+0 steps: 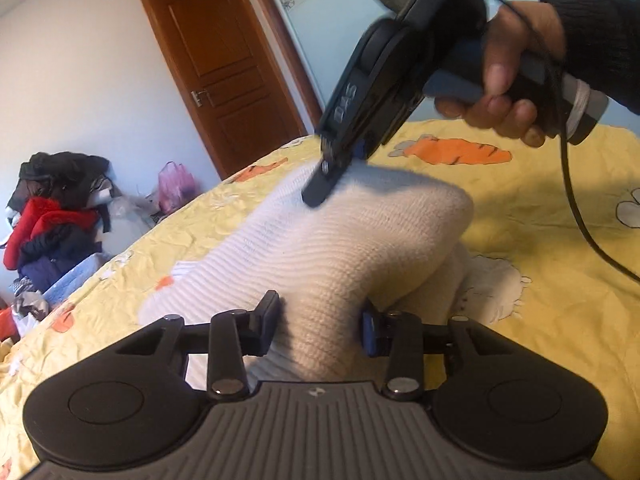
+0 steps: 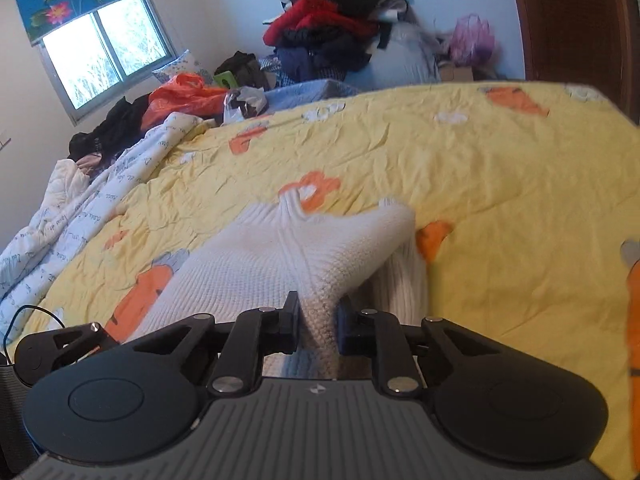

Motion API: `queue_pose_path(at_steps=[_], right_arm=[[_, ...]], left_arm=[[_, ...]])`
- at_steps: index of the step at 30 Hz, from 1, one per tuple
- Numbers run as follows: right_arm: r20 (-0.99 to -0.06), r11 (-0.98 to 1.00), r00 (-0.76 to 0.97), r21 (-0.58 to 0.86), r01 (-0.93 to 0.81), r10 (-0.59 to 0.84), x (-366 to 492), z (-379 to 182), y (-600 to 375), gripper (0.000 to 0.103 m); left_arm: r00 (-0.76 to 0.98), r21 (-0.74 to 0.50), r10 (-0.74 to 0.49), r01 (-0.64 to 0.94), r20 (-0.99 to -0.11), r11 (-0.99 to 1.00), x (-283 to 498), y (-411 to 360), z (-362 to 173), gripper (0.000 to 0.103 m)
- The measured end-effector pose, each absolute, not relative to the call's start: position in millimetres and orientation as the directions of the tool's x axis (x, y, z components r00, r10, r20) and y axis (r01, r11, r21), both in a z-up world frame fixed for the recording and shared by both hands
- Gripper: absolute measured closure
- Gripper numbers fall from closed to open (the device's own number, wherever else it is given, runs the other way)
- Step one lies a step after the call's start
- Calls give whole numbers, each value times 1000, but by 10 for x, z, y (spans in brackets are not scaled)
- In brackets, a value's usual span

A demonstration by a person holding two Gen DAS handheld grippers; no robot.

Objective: Fold small clothes
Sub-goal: 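Lower the hem onto the sweater and open both grippers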

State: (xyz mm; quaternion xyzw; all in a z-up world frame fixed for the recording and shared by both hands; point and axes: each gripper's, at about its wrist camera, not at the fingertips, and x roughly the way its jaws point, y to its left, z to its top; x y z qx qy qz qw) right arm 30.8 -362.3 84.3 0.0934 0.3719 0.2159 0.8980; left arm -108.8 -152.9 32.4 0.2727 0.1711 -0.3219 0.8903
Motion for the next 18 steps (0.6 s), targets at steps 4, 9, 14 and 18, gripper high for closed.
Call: queue_pose_path(at_steps=[4, 9, 14, 18], right_arm=[[-687, 912, 600, 294, -286, 410, 392, 451, -3652, 74], [-629, 874, 613, 411, -259, 477, 237, 538, -3766, 41], [-490, 822, 721, 535, -195, 490, 182, 641, -4133, 1], [-549, 771, 648, 631, -93, 527, 527, 354, -4250, 1]], left_arm=[[763, 419, -465, 639, -449, 645, -1166, -1541, 195, 60], [724, 293, -570, 684, -389, 668, -1369, -1005, 609, 31], [758, 66, -539, 600, -367, 798, -976, -430, 839, 2], [646, -374, -534, 383, -546, 845, -46, -148, 514, 4]])
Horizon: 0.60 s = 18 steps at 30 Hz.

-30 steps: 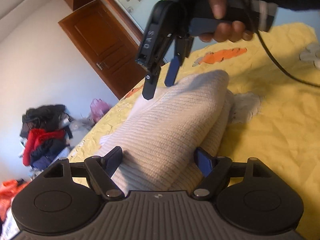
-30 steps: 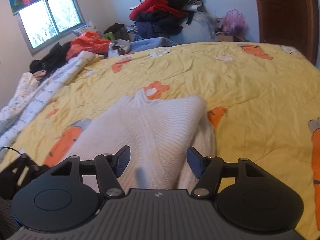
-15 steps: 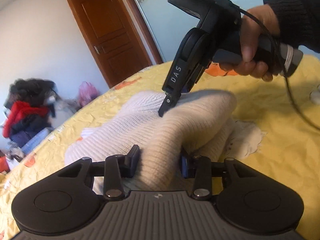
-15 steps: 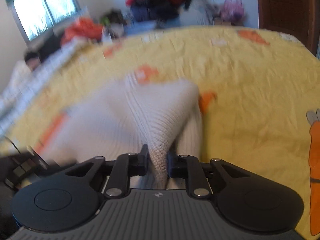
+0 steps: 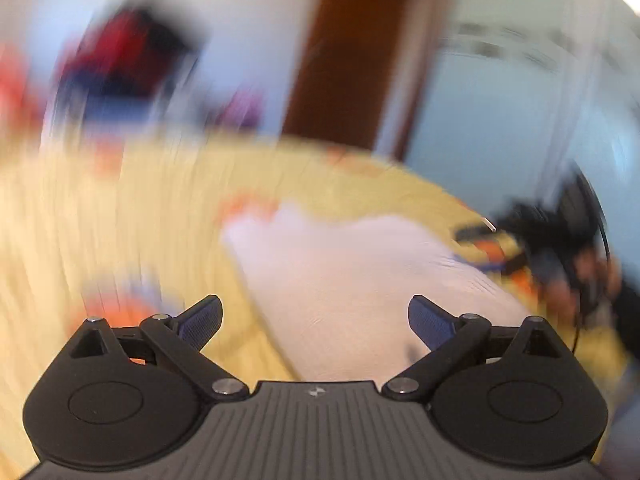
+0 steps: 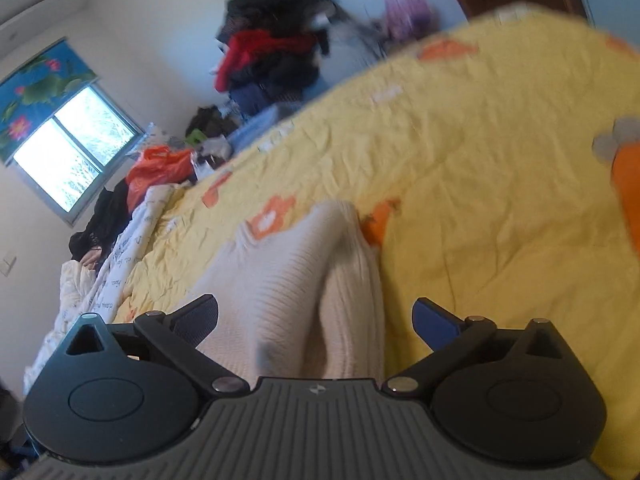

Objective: Fold small clothes
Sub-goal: 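Lower the hem onto the sweater and open both grippers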

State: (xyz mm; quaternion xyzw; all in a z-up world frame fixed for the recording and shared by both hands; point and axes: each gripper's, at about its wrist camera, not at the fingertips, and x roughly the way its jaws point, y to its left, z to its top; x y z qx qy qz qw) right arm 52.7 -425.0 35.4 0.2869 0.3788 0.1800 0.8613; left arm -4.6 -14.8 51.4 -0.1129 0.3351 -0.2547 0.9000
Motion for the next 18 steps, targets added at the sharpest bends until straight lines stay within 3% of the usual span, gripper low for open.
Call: queue_pose_path(at_steps=[3, 5, 6, 8, 10, 11, 12, 13, 18], right_arm=[[-605, 765, 572, 641, -63, 554, 743, 141, -4097, 2], [-625, 768, 524, 634, -93, 579, 801, 59, -3901, 5], [-612, 765, 526, 632, -124, 591, 802, 49, -3833, 6], [-617, 791, 547, 595, -146, 565, 779, 58, -3685, 7], [-609, 793, 564, 593, -142, 557, 777, 66, -3643, 18], [-602, 790, 573, 597, -138, 556, 775, 90, -3646, 24], [-590, 785, 585, 605, -136, 556, 769, 143, -3656, 41], [-567, 771, 597, 620, -144, 567, 772, 226, -3669, 47], [-493, 748, 632, 627, -218, 598, 999, 472, -3541, 51]], left_arm=[[528, -606, -617, 224, -583, 764, 398, -92, 167, 4], [494, -647, -656, 221, -571, 730, 510, -200, 117, 8], [486, -641, -658, 232, -575, 731, 537, -286, 102, 22], [508, -609, -627, 231, -590, 759, 555, -396, 121, 25], [533, -569, -600, 247, -596, 784, 546, -414, 187, 42], [543, -549, -592, 263, -595, 793, 537, -415, 257, 44], [549, -534, -592, 284, -590, 796, 485, -395, 348, 46], [558, -525, -593, 300, -581, 796, 488, -387, 435, 49], [661, -407, -510, 321, -550, 855, 677, -354, 696, 49]])
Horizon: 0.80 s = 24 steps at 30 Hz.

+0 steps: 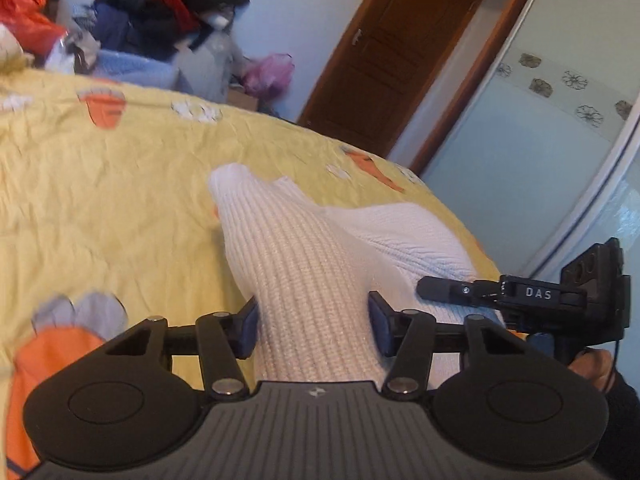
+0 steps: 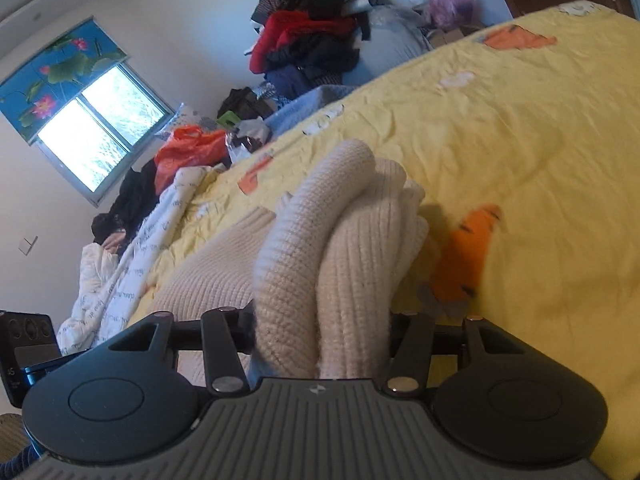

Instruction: Fold small clothes

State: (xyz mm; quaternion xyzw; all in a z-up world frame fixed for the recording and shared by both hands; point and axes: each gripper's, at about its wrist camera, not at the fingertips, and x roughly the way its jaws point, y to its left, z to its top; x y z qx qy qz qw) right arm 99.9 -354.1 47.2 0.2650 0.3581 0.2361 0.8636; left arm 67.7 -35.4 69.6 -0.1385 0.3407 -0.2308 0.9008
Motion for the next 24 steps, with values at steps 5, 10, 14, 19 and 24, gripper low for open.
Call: queue_pose_path(at_steps=[5, 10, 14, 19, 24], right_arm=[[-561, 802, 639, 578, -153, 526, 1402, 205, -3405, 43], [-530, 780, 694, 622, -71, 487, 1116, 272, -3557, 29], [-421, 764, 751, 623, -167, 508, 644, 609, -3722, 26], [-472, 763, 653, 590, -265, 592, 313, 724, -3640, 27], [-579, 823, 598, 488, -289, 554, 285, 584, -3342, 41]], left_arm=[[673, -313, -402, 257, -621, 914, 779, -315, 433, 42], [839, -115, -302, 280, -453, 953, 41, -207, 774, 43], [904, 333, -303, 398, -302, 855, -682, -461, 716, 31], [869, 535, -304, 484, -391, 692, -926, -711, 250, 29], [879, 462, -269, 441, -393, 769, -647, -755, 308, 31]])
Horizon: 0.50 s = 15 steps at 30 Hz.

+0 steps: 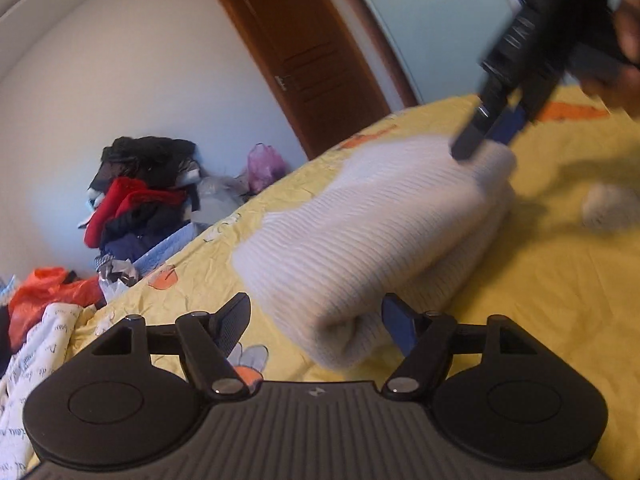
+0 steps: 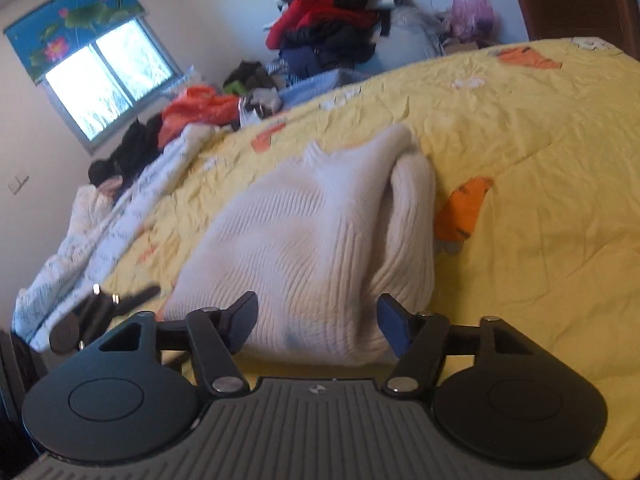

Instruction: Fold small clothes

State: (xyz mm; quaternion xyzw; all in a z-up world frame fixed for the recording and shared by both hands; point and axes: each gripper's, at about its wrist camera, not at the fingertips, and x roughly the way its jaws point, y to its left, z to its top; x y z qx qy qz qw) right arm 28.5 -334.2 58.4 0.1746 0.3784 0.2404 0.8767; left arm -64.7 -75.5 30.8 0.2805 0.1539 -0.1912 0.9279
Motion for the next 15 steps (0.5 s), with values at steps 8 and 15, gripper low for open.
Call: queue_pose_path(at_steps=[8, 15], right_arm=[[-587, 848, 614, 401, -345, 528, 275, 678, -3235, 87], [-624, 874, 613, 366, -319, 485, 316, 403, -3328, 83]], left_arm=[[880, 502, -283, 454, -381, 736, -611, -846, 303, 79], [872, 486, -253, 451, -420, 749, -647, -872, 186, 75]])
